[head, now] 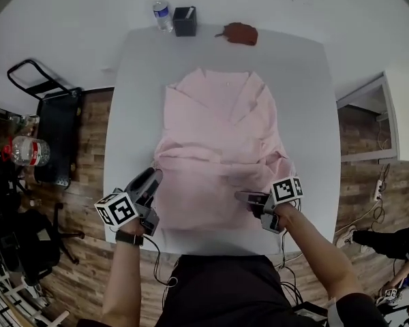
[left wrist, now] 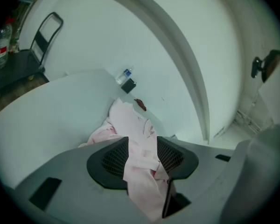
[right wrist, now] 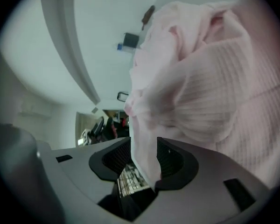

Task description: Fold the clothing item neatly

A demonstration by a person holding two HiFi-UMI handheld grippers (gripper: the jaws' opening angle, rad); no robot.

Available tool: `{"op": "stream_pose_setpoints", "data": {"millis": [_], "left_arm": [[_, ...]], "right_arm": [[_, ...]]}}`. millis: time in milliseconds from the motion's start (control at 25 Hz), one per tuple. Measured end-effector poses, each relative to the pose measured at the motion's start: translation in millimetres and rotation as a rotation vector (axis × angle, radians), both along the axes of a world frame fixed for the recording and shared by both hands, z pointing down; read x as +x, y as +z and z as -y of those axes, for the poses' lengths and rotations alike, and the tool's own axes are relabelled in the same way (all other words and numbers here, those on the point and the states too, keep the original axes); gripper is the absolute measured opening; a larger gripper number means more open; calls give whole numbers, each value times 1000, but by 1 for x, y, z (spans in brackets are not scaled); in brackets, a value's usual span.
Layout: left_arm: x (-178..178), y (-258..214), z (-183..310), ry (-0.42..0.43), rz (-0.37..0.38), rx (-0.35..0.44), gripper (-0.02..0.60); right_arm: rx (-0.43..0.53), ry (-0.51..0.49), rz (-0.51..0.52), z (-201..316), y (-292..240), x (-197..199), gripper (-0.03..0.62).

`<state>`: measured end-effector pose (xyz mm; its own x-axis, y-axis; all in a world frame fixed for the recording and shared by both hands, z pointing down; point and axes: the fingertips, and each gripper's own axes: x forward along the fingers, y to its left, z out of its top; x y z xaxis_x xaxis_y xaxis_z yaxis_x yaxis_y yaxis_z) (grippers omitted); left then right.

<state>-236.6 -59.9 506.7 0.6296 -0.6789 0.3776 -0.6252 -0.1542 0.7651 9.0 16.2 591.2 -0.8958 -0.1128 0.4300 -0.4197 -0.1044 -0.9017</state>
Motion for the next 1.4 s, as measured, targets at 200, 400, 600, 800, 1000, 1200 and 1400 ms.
{"op": "stream_pose_setpoints", "data": {"millis": [200,400,600,800,1000,1200,1400], "left_arm": [[79,-14,-44,284,183,212,142],[141,18,-114,654,401,350,168],[141,52,-156,814,491,357,195],[129,75,-177,862,690,366,169],[110,96,-195,925,918,392,238],[80,120,-203,965,1062,384,284],[64,132,-199,1028,1127,416,284]], "right_arm": [[87,208,25,38,-14,14,176],[580,-193,-221,-15,-42,23,176],[688,-341,-317,-82,-31,42,176],[832,-523,-466,-110,-10,54,176],[1002,-756,-618,-128,5,77,195],[1109,-920,-791,-139,18,106,207],[1191,-1065,-961,-136,26,134,207]]}}
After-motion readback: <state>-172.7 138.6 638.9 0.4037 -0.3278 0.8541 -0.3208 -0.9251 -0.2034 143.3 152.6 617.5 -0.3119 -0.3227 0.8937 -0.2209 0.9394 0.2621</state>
